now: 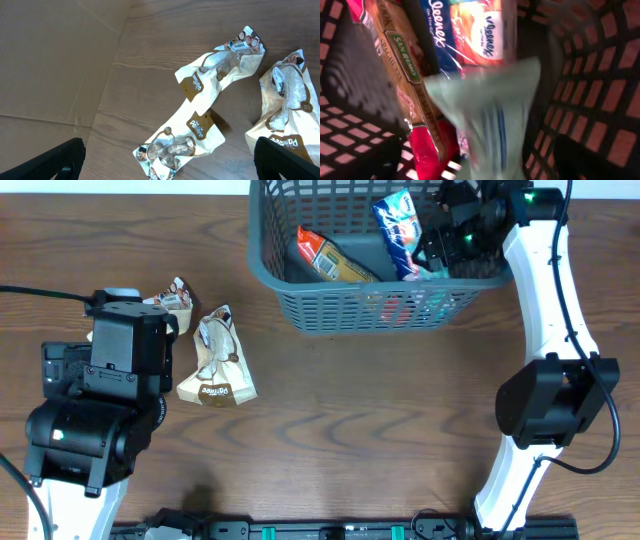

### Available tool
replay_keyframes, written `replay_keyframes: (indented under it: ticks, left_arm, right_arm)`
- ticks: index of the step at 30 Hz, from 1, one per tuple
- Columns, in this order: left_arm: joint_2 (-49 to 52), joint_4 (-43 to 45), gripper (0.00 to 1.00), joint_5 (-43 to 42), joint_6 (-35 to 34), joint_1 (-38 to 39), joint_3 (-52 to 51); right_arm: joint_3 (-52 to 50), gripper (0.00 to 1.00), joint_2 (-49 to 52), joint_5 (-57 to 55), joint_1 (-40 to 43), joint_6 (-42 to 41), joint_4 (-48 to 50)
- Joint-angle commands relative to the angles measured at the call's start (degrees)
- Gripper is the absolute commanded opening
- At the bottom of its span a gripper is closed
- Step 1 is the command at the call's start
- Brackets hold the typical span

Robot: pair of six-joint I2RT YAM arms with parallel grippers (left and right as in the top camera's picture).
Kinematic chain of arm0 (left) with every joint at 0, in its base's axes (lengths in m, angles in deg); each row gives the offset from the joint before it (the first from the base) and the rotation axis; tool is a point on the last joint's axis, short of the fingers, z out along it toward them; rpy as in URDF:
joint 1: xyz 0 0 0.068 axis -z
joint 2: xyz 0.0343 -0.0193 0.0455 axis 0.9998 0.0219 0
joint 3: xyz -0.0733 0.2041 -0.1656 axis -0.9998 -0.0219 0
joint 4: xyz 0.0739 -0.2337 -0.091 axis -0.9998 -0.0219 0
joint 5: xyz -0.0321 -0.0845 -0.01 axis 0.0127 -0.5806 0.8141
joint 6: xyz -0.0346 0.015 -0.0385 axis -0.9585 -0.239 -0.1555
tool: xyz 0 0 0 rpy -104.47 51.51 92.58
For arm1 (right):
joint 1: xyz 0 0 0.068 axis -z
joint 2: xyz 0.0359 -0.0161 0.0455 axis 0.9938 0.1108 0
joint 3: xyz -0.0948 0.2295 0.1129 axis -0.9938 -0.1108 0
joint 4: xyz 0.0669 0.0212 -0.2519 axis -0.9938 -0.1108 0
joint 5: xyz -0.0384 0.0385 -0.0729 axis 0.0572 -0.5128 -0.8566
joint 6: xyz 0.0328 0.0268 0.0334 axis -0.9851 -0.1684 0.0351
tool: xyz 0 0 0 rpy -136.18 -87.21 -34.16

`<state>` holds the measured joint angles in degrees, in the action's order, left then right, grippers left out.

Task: Pack container
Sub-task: 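Release the wipes pack into the basket with the right gripper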

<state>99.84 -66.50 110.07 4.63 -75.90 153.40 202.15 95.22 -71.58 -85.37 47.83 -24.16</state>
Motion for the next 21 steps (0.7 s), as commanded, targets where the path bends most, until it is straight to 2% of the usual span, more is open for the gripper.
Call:
replay_keyframes:
  ticks: [1,9,16,21]
  left_arm:
    - [0.0,-0.1,0.98,0.9,-0.3,-0.3,0.9]
    - [0.0,-0.1,0.99,0.9,-0.3,-0.3,0.9]
    - [0.0,-0.1,0.99,0.9,-0.3,-0.3,0.9]
    - [0.0,-0.1,0.99,0.9,-0.3,-0.3,0.9]
  right_arm:
    - [0.5,0.93,-0.2,0.4,0.9,0.6,0.5]
    - [6.1,0.96,-1.4,9.2,0.9,0.6,0.5]
    - [22.1,0.95,-1.4,19.9,0.9,-0.7,-1.8]
    - [34.1,0.96,-2.0,22.3,0.9,-2.6,-3.8]
